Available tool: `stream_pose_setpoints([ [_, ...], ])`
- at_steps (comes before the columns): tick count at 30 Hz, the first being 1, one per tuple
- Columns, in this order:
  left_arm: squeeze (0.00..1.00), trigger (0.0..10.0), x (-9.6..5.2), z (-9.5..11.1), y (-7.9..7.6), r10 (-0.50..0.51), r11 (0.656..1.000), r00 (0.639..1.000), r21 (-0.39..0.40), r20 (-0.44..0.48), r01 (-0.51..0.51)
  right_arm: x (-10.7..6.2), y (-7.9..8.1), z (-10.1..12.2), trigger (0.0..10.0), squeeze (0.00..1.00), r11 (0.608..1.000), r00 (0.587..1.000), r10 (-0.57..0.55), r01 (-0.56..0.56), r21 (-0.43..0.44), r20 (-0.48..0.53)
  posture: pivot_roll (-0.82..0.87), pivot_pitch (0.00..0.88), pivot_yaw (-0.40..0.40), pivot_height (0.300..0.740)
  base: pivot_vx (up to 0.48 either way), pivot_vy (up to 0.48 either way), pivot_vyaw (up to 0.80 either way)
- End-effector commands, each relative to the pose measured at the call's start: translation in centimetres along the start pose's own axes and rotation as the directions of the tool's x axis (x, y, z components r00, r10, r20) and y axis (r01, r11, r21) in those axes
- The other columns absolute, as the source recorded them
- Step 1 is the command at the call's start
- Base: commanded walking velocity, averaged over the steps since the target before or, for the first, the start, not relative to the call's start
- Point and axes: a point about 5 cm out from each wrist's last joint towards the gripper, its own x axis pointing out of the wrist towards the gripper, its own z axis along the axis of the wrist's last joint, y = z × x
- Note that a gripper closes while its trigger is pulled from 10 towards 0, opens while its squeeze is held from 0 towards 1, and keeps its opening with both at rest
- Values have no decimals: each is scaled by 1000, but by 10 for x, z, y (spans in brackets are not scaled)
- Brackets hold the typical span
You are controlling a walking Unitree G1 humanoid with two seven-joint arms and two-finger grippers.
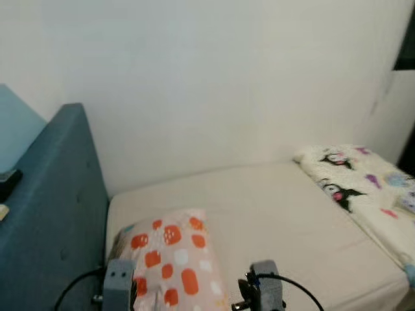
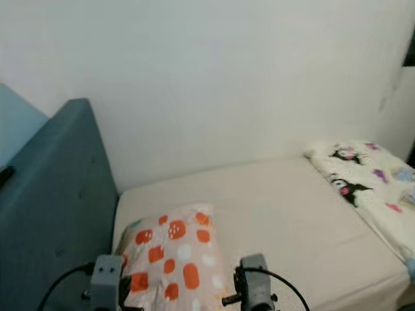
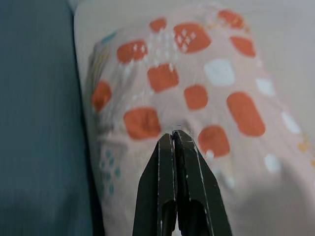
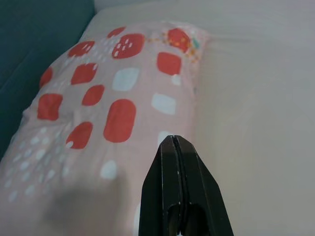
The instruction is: Clean up the room
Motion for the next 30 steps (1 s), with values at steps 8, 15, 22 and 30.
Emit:
stream_pose_setpoints([
  [8, 0, 10000, -2, -5, 0, 8, 1000, 1000, -16, -24, -8, -3, -1, -6, 10000, 0, 1000, 1000, 6, -6, 1, -20, 22, 109, -44, 740, 0, -179, 300],
  [15, 0, 10000, -2, -6, -1, -11, 1000, 999, 16, -34, 12, -2, 0, -8, 10000, 0, 1000, 999, 2, -2, -5, -33, 22, 103, -40, 740, 0, 0, 0],
  [22, 0, 10000, -1, -10, -3, -42, 998, 998, 39, -53, 45, -3, -2, -10, 10000, 0, 1000, 999, -14, 14, -4, -42, 21, 97, -36, 740, 0, 0, 0],
  [30, 0, 10000, -3, -36, -1, -38, 999, 985, 32, -168, 44, -11, -9, -26, 10000, 0, 995, 992, -95, 97, 12, -78, 13, 83, -23, 740, 0, 0, 0],
])
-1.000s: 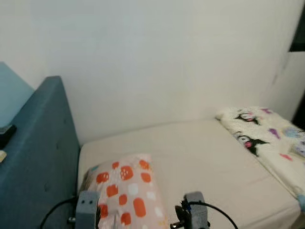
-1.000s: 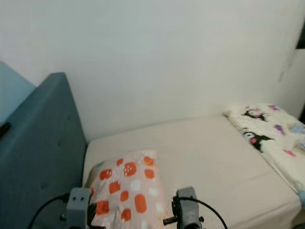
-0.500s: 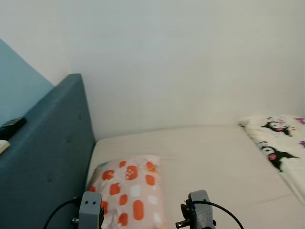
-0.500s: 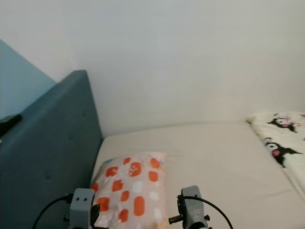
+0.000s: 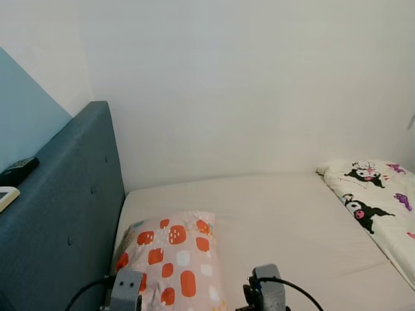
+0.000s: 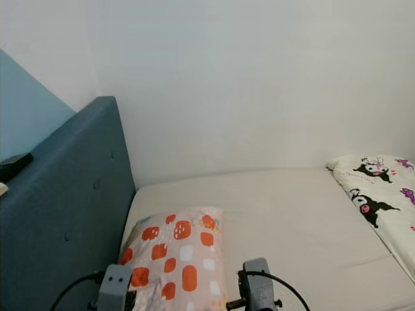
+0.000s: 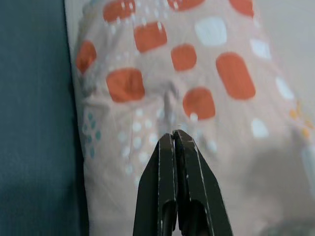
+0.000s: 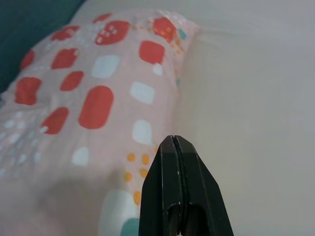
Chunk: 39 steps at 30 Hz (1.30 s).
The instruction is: Clean up the room
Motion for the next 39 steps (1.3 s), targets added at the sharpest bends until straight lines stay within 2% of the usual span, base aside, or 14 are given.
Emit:
stream_pose_setpoints([
  [1, 0, 10000, -2, -7, 2, 3, 1000, 1000, -6, -30, -3, -4, -3, -8, 10000, 0, 1000, 1000, -24, 24, 4, -18, 13, 83, -23, 740, 0, 0, 0],
  [4, 0, 10000, -4, -14, 4, 28, 999, 999, 38, -18, -27, -9, -9, -16, 10000, 0, 999, 998, -52, 52, -16, -28, 9, 78, -19, 740, 0, 0, 0],
  [14, 0, 10000, -9, -21, 8, 68, 998, 997, 5, -23, -68, -13, -10, -21, 10000, 0, 997, 997, -68, 68, -22, -23, 11, 85, -26, 740, 0, 0, 0],
  [23, 0, 10000, -10, -17, 9, 73, 997, 997, 10, 19, -74, -11, -10, -18, 10000, 0, 998, 998, -64, 63, -12, -9, 9, 91, -30, 740, 0, 0, 0],
  [26, 0, 10000, -10, -12, 9, 78, 997, 996, -21, 48, -77, -11, -9, -18, 10000, 0, 999, 999, -53, 53, -12, -4, 9, 94, -28, 740, 0, 0, 0],
  [39, 0, 10000, -9, -8, 5, 60, 998, 995, -7, 75, -60, -9, -7, -15, 10000, 0, 999, 999, -41, 41, -9, 9, 8, 96, -29, 740, 0, -51, 0],
])
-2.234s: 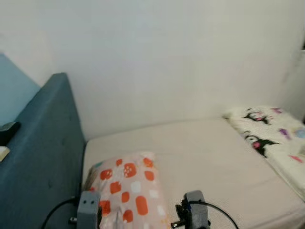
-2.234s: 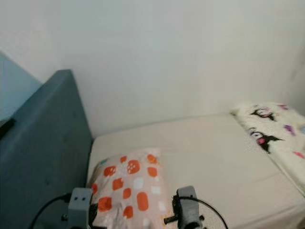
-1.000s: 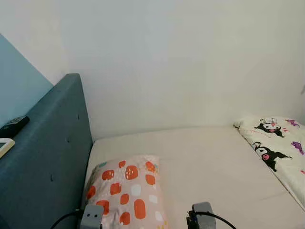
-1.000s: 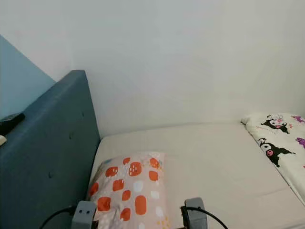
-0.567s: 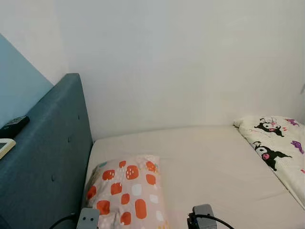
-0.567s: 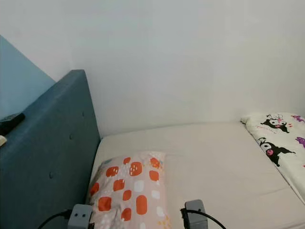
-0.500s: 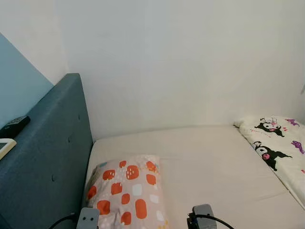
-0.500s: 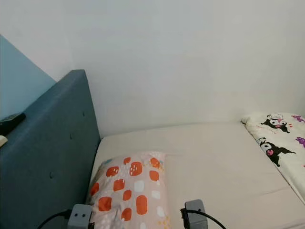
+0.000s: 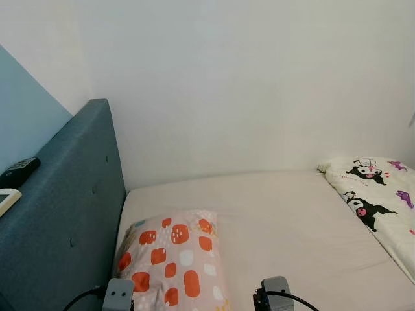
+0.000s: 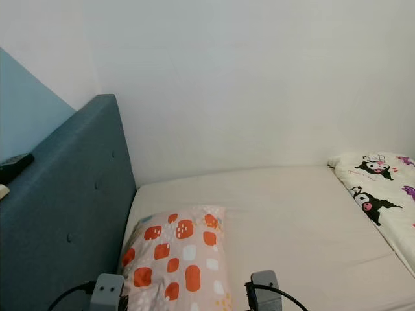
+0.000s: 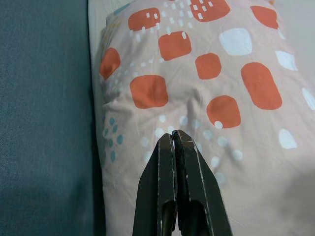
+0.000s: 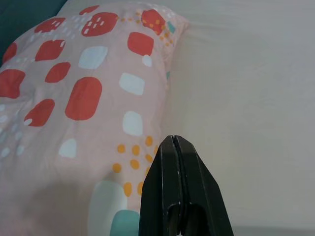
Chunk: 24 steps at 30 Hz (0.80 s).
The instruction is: Clean up the room
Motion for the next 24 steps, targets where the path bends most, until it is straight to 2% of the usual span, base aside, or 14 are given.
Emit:
stream_pose_setpoints([
  [1, 0, 10000, -2, -2, -3, -12, 1000, 1000, 3, -3, 12, 0, 0, -1, 10000, 0, 1000, 1000, -4, 4, 13, -3, 8, 96, -29, 740, 0, -334, 0],
  [24, 0, 10000, -5, -2, -4, -13, 1000, 1000, 1, 5, 13, -1, -1, -1, 10000, 0, 1000, 1000, 2, -2, 11, -1, 10, 106, -33, 740, 0, -381, 0],
])
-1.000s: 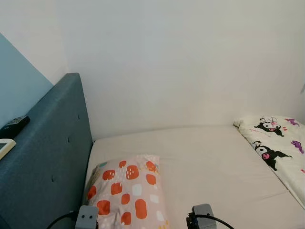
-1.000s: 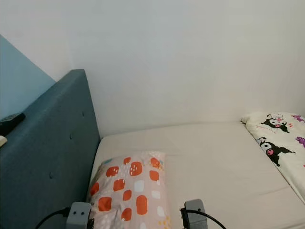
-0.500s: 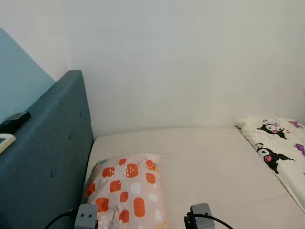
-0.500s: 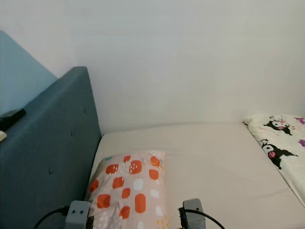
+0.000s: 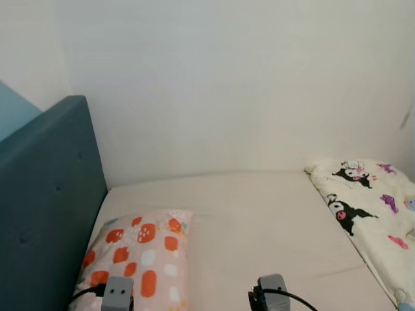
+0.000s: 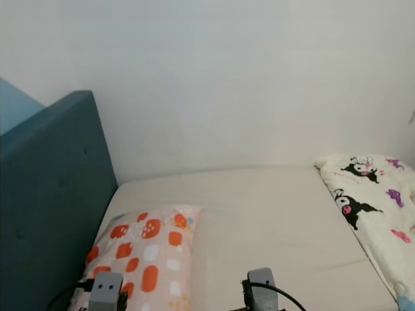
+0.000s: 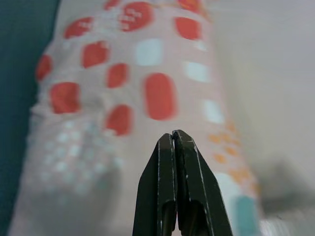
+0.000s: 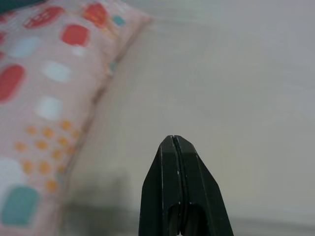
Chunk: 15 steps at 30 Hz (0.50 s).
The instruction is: Clean up the room
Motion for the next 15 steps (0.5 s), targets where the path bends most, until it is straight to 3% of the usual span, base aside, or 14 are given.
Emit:
stream_pose_setpoints([
  [1, 0, 10000, -3, -3, 2, -1, 1000, 1000, 13, -13, 1, 0, 0, 0, 10000, 0, 1000, 1000, -6, 6, 10, -1, 10, 107, -33, 740, 0, -382, 0],
  [15, 0, 10000, -3, -3, 3, -3, 1000, 1000, 15, -12, 3, 0, 1, 0, 10000, 0, 1000, 1000, -5, 5, 11, -3, 12, 112, -30, 740, 0, -380, 0],
])
